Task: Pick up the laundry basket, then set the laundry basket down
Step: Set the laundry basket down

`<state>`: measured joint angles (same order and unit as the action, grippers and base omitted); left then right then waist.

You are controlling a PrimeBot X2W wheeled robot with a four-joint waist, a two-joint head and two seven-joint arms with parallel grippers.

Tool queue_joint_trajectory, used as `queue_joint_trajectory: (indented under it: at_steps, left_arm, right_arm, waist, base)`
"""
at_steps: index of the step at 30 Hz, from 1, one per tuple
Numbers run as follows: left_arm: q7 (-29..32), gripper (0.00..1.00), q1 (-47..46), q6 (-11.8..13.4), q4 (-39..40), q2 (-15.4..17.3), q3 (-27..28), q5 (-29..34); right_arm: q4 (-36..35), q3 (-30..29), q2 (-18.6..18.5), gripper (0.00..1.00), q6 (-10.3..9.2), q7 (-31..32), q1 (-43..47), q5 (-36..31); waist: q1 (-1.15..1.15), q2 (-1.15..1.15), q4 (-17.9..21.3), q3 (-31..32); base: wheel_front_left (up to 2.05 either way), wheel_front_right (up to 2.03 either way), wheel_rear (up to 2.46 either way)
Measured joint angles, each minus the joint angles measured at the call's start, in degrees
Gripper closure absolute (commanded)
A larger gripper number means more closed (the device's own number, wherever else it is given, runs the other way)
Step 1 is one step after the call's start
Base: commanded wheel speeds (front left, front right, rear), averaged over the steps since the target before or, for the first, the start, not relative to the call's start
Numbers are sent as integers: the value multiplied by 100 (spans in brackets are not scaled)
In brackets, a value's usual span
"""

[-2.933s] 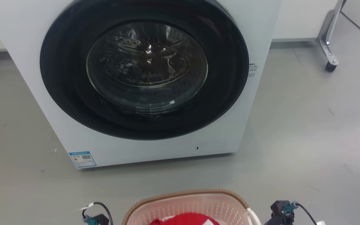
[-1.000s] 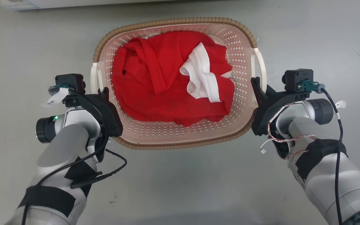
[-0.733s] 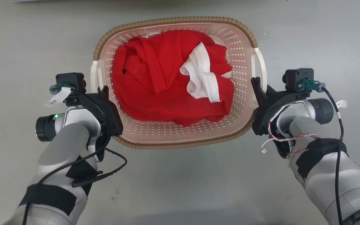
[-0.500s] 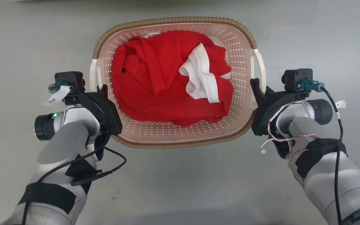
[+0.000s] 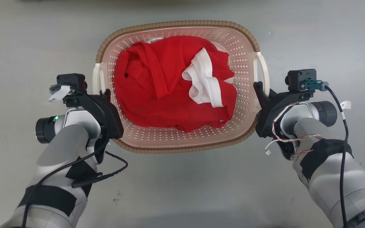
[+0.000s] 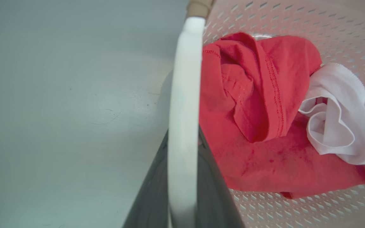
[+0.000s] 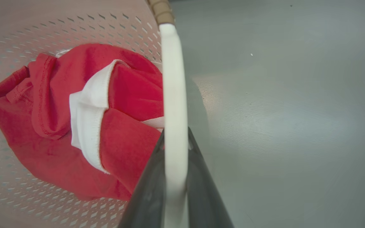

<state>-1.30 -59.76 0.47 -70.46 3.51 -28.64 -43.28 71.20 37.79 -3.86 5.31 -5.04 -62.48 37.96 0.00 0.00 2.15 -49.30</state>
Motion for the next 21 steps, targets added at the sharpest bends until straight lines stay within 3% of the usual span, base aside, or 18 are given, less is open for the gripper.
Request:
queue_joint_trajectory:
  at_steps: [21]
  left_arm:
    - [64,100,-188,-48,-98,-21,1,-1]
  right_arm:
    - [40,-21,-41,100,77,57,-157,92]
  waist:
    - [-1,-2,-18,-243]
  base:
    - [0,0,0]
